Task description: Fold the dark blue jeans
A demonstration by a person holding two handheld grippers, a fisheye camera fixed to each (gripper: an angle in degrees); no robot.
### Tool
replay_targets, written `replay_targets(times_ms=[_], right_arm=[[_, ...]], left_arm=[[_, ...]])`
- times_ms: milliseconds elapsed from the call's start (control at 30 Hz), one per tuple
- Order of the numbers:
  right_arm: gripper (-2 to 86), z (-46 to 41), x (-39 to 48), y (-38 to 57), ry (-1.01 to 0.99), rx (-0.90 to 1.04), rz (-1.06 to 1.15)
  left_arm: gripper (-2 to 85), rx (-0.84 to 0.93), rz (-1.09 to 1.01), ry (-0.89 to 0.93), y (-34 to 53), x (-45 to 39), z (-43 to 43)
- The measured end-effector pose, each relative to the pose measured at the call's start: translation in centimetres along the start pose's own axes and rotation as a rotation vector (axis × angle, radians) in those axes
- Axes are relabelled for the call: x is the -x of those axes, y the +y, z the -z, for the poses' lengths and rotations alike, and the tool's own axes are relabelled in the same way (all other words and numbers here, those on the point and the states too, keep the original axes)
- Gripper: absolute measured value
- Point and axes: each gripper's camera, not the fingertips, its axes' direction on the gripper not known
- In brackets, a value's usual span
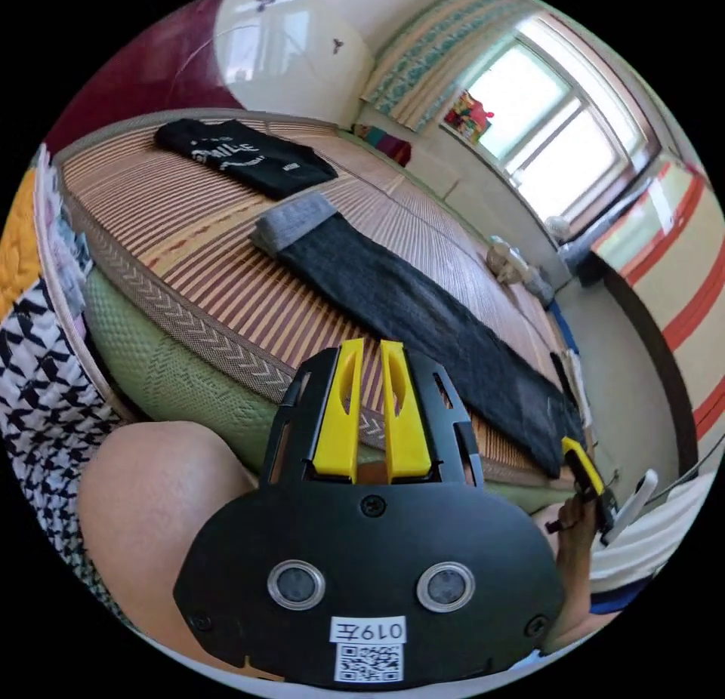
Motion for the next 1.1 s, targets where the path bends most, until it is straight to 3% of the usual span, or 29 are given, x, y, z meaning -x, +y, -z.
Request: replay_targets(times_ms=[133,300,700,1100], right_arm=[[6.0,-0.8,1.4,-0.7,-0.088,-0.063,0.031],[5.9,-2.7,1.1,-1.1,-0.167,-0.048,0.016],[2.8,-3.8,-0.4,-1.1,-0.217,-0.075,-0.055],[1.2,-5.6,3.4,-1.9,-0.228,-0.047,0.000]], left_arm=[[7.0,-0.031,0.229,0.107,-3.3,5.4,0.5],[8.0,-0.044,0.476,0.211,-5.2,11.5,0.4],[8.2,-0.019,0.493,0.223,-10.9,16.6,0.7],[6.1,-0.024,0.509,0.276,-14.8,20.4,-0.7]])
